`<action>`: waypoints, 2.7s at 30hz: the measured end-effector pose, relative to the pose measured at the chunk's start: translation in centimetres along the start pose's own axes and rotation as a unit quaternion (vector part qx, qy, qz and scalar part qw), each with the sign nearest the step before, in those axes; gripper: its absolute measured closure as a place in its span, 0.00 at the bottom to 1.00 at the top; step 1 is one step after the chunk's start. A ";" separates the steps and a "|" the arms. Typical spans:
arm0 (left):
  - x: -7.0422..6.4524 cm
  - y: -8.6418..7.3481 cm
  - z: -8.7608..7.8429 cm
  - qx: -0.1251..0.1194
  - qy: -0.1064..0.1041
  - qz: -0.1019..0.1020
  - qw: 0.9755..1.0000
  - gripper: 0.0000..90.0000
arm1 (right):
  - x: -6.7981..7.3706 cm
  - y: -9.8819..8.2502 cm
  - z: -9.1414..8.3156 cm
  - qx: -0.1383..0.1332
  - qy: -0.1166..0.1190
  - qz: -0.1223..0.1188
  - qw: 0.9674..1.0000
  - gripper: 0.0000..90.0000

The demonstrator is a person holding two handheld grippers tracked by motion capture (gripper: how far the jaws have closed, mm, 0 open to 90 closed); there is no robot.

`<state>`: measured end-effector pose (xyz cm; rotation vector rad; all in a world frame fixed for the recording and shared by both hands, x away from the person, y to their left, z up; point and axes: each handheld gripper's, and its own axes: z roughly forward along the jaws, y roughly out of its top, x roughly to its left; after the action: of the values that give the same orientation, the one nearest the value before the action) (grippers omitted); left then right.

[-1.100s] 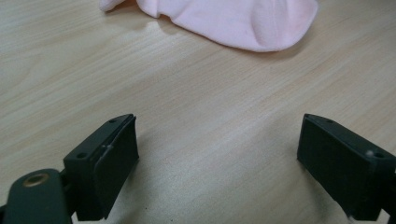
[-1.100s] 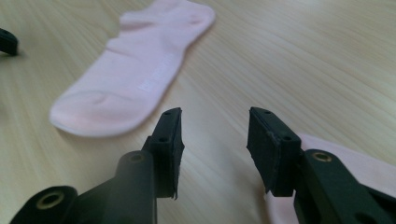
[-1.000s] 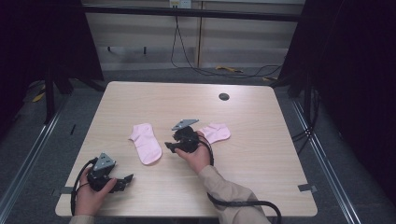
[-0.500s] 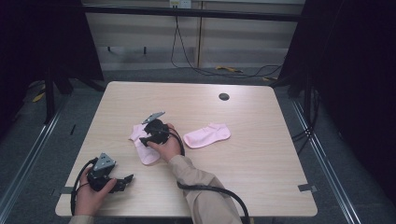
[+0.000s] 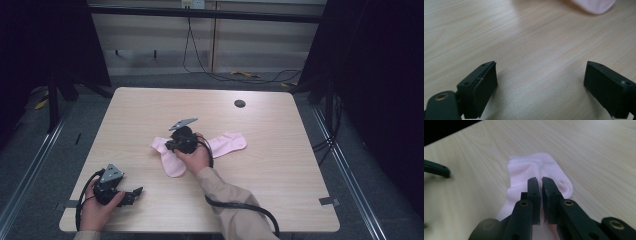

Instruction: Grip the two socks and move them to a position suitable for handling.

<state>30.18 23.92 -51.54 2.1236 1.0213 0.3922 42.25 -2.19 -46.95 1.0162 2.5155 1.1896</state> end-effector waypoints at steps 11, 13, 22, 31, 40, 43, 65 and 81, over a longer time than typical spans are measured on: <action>0.0 0.0 0.0 0.000 0.000 0.000 1.000 0.12 | -3.4 -4.5 -12.7 -0.076 -0.013 0.058 0.995 0.95; 0.0 0.0 0.0 0.000 0.000 0.000 1.000 0.12 | -3.9 -6.1 -14.7 -0.076 -0.026 0.058 0.995 0.95; 0.0 0.0 0.0 0.000 0.000 0.000 1.000 0.12 | -4.8 -12.1 -22.1 -0.082 -0.070 0.074 0.991 0.95; -0.1 0.0 0.0 0.001 0.001 -0.001 1.000 0.12 | -3.4 -14.3 -22.7 -0.070 -0.068 0.082 0.992 0.94; -0.1 0.0 0.0 0.001 0.001 -0.001 1.000 0.12 | -4.7 -13.8 -21.5 -0.074 -0.144 0.118 0.980 0.67; 0.0 0.0 0.0 0.001 0.000 -0.001 1.000 0.12 | -5.6 -15.1 -21.7 -0.078 -0.140 0.130 0.979 0.61; -0.8 0.4 0.3 0.000 0.003 -0.003 1.000 0.12 | -0.2 -19.2 -18.2 0.034 -0.030 0.023 0.999 0.80; -13.3 7.4 3.8 -0.025 -0.163 0.076 0.983 0.46 | -8.8 -16.9 -19.1 -0.029 -0.156 0.066 0.985 0.68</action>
<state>27.83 8.82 -48.17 2.1377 0.6584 0.1313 32.15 -27.20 -47.83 1.2621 2.1902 1.0370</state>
